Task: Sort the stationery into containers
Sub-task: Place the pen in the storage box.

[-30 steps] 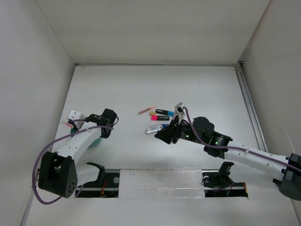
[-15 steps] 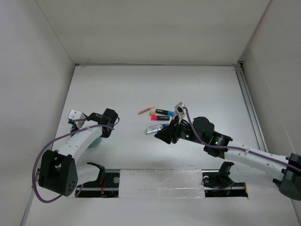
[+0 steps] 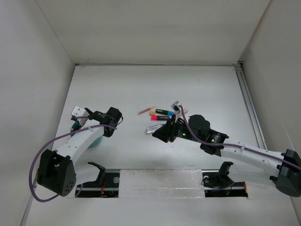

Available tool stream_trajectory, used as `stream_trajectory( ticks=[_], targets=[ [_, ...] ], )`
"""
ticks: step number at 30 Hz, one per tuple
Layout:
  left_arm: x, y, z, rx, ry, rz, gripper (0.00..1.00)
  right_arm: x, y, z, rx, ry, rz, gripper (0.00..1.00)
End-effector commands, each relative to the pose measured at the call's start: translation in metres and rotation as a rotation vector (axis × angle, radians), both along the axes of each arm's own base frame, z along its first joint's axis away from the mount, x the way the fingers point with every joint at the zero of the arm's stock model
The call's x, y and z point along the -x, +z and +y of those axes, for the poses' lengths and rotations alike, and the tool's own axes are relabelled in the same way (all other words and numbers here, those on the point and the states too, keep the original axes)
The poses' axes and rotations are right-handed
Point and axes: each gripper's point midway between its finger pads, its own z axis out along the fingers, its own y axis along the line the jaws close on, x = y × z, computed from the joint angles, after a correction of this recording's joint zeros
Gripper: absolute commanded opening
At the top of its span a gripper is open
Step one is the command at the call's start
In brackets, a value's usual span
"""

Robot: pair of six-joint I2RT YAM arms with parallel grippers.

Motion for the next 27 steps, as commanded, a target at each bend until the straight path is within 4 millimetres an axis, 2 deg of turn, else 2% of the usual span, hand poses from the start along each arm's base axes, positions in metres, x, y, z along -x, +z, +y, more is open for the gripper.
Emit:
stream_trajectory(
  ticks=[1,10,15,16,17,21,22,25,26,27],
  targets=[
    [-0.016,0.043,0.004,-0.076,0.018,-0.277,0.63,-0.008,0.028,0.005,-0.051,-0.011,-0.053,0.40],
    [-0.016,0.042,0.003,-0.058,0.020,-0.266,0.71,-0.010,0.034,0.008,-0.058,-0.011,-0.058,0.40],
    [-0.021,0.048,-0.017,-0.041,-0.063,-0.259,0.74,-0.017,0.030,0.009,-0.046,-0.042,-0.054,0.40],
    [-0.021,0.051,-0.020,-0.026,-0.074,-0.255,0.91,-0.018,0.035,0.010,-0.053,-0.042,-0.059,0.40],
    [-0.023,0.053,-0.024,-0.012,-0.086,-0.255,1.00,-0.018,0.034,0.010,-0.049,-0.040,-0.069,0.40],
    [-0.025,0.071,-0.040,-0.001,-0.163,-0.243,1.00,-0.022,0.040,0.015,-0.050,-0.039,-0.082,0.40],
    [-0.025,0.072,-0.044,0.006,-0.177,-0.235,1.00,-0.023,0.036,0.016,-0.040,-0.039,-0.076,0.40],
    [-0.025,0.083,-0.055,0.033,-0.230,-0.222,1.00,-0.028,0.044,0.015,-0.053,-0.057,-0.087,0.40],
    [-0.024,0.089,-0.059,0.031,-0.253,-0.217,1.00,-0.033,0.041,0.014,-0.046,-0.068,-0.082,0.40],
    [-0.025,0.091,-0.070,0.062,-0.299,-0.204,1.00,-0.038,0.041,0.012,-0.043,-0.098,-0.085,0.40]
  ],
)
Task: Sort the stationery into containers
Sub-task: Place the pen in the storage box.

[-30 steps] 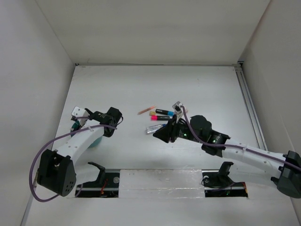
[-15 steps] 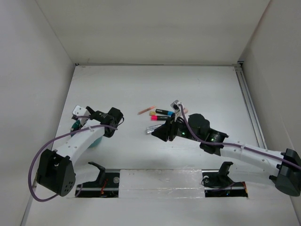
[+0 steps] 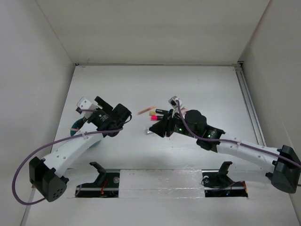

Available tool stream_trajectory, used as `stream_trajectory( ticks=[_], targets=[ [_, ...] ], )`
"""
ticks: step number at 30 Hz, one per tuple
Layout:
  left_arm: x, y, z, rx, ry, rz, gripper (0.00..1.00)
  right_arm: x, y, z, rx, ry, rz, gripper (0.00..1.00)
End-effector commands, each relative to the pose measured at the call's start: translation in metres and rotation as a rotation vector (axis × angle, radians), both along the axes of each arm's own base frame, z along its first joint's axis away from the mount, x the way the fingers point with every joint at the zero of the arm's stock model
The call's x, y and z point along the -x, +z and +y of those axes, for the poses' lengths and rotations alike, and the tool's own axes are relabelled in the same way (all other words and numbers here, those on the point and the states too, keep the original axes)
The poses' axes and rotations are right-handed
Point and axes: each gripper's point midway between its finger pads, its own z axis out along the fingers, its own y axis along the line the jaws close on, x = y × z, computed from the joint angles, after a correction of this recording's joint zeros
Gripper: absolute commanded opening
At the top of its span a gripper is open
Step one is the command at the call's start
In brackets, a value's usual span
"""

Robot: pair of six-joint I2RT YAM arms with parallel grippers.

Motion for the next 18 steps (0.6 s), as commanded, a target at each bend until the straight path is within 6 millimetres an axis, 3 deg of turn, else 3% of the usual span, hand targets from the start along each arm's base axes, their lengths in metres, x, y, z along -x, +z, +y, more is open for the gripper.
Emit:
stream_trajectory(
  ticks=[1,3,5,6,8,9,10,12,14,15,18],
  targets=[
    [-0.010,0.039,-0.021,0.053,-0.074,-0.109,1.00,-0.028,0.036,-0.003,-0.063,-0.093,-0.063,0.43],
    [-0.011,0.037,-0.040,0.060,-0.184,-0.024,1.00,-0.045,0.014,-0.008,0.016,-0.152,0.008,0.46],
    [-0.018,0.051,-0.063,0.155,-0.294,-0.057,1.00,-0.064,0.008,-0.013,0.048,-0.200,0.045,0.49],
    [-0.019,0.051,-0.072,0.178,-0.360,-0.043,1.00,-0.069,-0.009,-0.015,0.087,-0.215,0.089,0.50],
    [-0.013,0.063,-0.095,0.228,-0.563,-0.044,1.00,-0.084,-0.007,-0.022,0.096,-0.294,0.088,0.53],
    [-0.009,0.069,-0.101,0.233,-0.639,-0.052,1.00,-0.089,-0.016,-0.026,0.118,-0.333,0.104,0.57],
    [-0.001,0.074,-0.113,0.252,-0.748,-0.053,1.00,-0.100,-0.020,-0.035,0.137,-0.421,0.116,0.67],
    [0.017,0.093,-0.103,0.237,-0.822,-0.102,1.00,-0.109,-0.019,-0.045,0.136,-0.478,0.133,0.99],
    [0.031,0.108,-0.090,0.225,-0.843,-0.127,1.00,-0.120,-0.020,-0.053,0.134,-0.526,0.152,0.99],
    [0.037,0.108,-0.085,0.175,-0.864,-0.082,1.00,-0.126,-0.016,-0.058,0.127,-0.554,0.144,0.99],
    [0.043,0.098,-0.077,0.099,-0.879,-0.005,1.00,-0.146,-0.027,-0.085,0.172,-0.745,0.180,0.99]
  ],
)
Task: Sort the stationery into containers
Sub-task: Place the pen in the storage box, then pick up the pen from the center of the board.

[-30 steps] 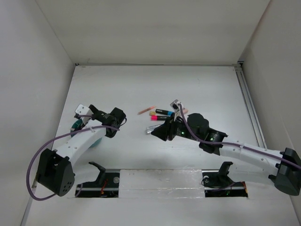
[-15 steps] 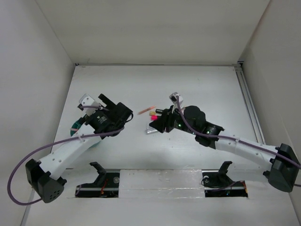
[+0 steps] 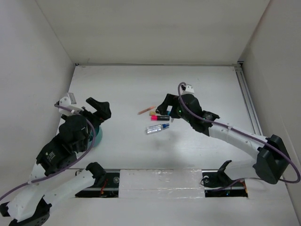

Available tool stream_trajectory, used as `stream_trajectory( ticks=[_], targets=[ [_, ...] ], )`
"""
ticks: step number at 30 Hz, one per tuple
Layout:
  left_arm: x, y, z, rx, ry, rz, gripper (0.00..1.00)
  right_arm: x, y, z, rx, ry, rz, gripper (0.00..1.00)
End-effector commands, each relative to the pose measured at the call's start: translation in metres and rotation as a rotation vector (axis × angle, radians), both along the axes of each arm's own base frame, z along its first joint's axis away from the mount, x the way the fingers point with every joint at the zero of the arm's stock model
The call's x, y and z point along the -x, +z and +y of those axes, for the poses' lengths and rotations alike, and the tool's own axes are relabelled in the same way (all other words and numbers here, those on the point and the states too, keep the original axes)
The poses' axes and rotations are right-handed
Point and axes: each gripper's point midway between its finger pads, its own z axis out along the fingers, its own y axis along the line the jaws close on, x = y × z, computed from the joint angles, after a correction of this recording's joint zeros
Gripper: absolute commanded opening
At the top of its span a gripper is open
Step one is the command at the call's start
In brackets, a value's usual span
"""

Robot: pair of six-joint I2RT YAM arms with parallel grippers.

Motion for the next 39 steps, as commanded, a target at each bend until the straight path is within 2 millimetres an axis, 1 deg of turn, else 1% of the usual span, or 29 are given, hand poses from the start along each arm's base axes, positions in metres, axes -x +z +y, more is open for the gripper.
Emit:
stream_trajectory(
  ticks=[1,2,3,4,5,6,7,9,11,12,13,15,17,18,19,20,21,22,23,24,25,26,27,30,31,32,35,36,39],
  targets=[
    [0.006,-0.024,-0.002,-0.215,-0.101,0.084,1.00,-0.034,0.026,-0.028,0.007,-0.252,-0.034,0.99],
    [0.005,-0.030,-0.002,-0.226,-0.101,0.096,1.00,-0.035,0.007,-0.035,0.044,-0.313,0.027,0.99],
    [0.003,-0.032,-0.004,-0.231,-0.104,0.090,1.00,-0.040,0.002,-0.045,0.073,-0.384,0.038,0.99],
    [0.004,-0.027,-0.006,-0.198,-0.114,0.070,1.00,-0.042,0.002,-0.046,0.071,-0.418,0.061,0.99],
    [0.004,-0.025,-0.008,-0.204,-0.133,0.050,1.00,-0.041,-0.015,-0.049,0.095,-0.460,0.120,0.99],
    [0.006,-0.021,-0.008,-0.168,-0.139,0.010,1.00,-0.042,-0.020,-0.050,0.101,-0.481,0.136,0.99],
    [0.004,-0.035,-0.010,-0.173,-0.139,0.016,1.00,-0.042,-0.025,-0.051,0.104,-0.502,0.152,0.98],
    [0.001,-0.036,-0.017,-0.155,-0.165,-0.032,1.00,-0.044,-0.034,-0.048,0.085,-0.534,0.187,0.97],
    [0.001,-0.034,-0.019,-0.160,-0.175,-0.023,1.00,-0.044,-0.039,-0.045,0.072,-0.540,0.206,0.95],
    [0.000,-0.033,-0.015,-0.165,-0.153,-0.025,1.00,-0.048,-0.034,-0.042,0.043,-0.544,0.195,0.94],
    [-0.002,-0.036,-0.013,-0.162,-0.135,-0.024,1.00,-0.049,-0.037,-0.037,0.033,-0.534,0.199,0.94],
    [-0.003,-0.039,-0.017,-0.165,-0.149,-0.014,1.00,-0.057,-0.023,-0.023,-0.013,-0.514,0.176,0.91],
    [-0.004,-0.048,-0.024,-0.189,-0.179,0.011,1.00,-0.064,-0.023,-0.009,-0.009,-0.499,0.171,0.90],
    [-0.005,-0.045,-0.025,-0.183,-0.178,0.003,1.00,-0.073,-0.008,-0.001,-0.034,-0.497,0.156,0.89],
    [-0.006,-0.047,-0.026,-0.188,-0.179,0.010,1.00,-0.080,-0.020,0.006,-0.021,-0.510,0.180,0.89],
    [-0.006,-0.047,-0.027,-0.186,-0.189,0.011,1.00,-0.082,-0.024,0.006,0.004,-0.528,0.196,0.89],
    [-0.006,-0.047,-0.027,-0.186,-0.189,0.011,1.00,-0.089,-0.010,0.020,-0.016,-0.516,0.184,0.89],
    [-0.006,-0.047,-0.027,-0.186,-0.189,0.011,1.00,-0.094,-0.012,0.025,-0.014,-0.524,0.196,0.89],
    [-0.006,-0.047,-0.027,-0.186,-0.189,0.011,1.00,-0.092,-0.034,0.032,0.028,-0.533,0.240,0.87],
    [-0.006,-0.047,-0.027,-0.186,-0.189,0.011,1.00,-0.097,-0.036,0.033,0.035,-0.551,0.240,0.87],
    [-0.006,-0.047,-0.027,-0.186,-0.189,0.011,1.00,-0.101,-0.029,0.044,0.023,-0.541,0.232,0.86],
    [-0.006,-0.047,-0.027,-0.186,-0.189,0.011,1.00,-0.103,-0.045,0.044,0.048,-0.568,0.259,0.86],
    [-0.005,-0.046,-0.026,-0.180,-0.188,0.004,1.00,-0.101,-0.047,0.050,0.049,-0.566,0.268,0.86],
    [-0.002,-0.042,-0.026,-0.167,-0.196,-0.009,1.00,-0.104,-0.052,0.057,0.053,-0.583,0.263,0.84],
    [-0.001,-0.041,-0.025,-0.161,-0.196,-0.017,1.00,-0.105,-0.059,0.057,0.055,-0.591,0.272,0.84],
    [-0.001,-0.041,-0.025,-0.161,-0.196,-0.017,1.00,-0.102,-0.059,0.061,0.057,-0.582,0.272,0.83],
    [0.001,-0.039,-0.023,-0.155,-0.195,-0.024,1.00,-0.105,-0.071,0.064,0.071,-0.583,0.279,0.82],
    [0.001,-0.039,-0.023,-0.155,-0.195,-0.024,1.00,-0.107,-0.066,0.066,0.060,-0.582,0.273,0.80],
    [0.001,-0.039,-0.023,-0.155,-0.195,-0.024,1.00,-0.110,-0.082,0.070,0.089,-0.579,0.282,0.76]
  ],
)
